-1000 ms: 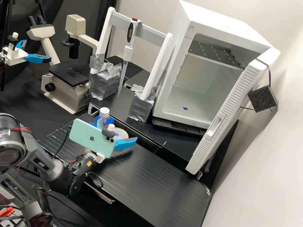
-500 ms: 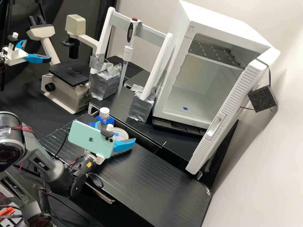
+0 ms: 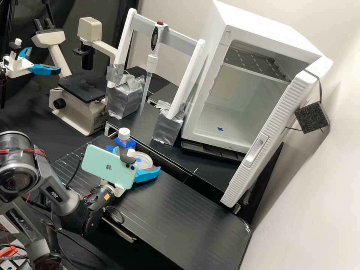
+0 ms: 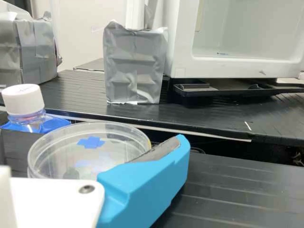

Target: Open the lid

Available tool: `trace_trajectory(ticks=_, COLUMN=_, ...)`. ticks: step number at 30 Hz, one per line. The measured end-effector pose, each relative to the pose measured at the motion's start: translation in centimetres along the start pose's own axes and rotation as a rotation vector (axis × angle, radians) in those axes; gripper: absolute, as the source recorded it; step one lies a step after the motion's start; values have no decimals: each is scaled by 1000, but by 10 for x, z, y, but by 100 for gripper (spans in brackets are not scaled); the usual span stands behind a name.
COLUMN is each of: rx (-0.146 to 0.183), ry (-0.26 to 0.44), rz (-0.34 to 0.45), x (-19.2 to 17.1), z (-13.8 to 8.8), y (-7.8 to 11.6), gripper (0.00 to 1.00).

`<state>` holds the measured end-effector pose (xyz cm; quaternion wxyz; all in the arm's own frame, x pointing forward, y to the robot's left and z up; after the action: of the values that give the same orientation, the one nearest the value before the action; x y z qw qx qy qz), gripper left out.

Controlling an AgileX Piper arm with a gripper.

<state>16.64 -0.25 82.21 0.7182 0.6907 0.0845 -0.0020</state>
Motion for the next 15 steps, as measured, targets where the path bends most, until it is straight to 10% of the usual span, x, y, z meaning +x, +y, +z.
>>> trace_trajectory(ticks=15, rx=7, ry=-9, rz=15, x=0, z=1, y=1, gripper=0)
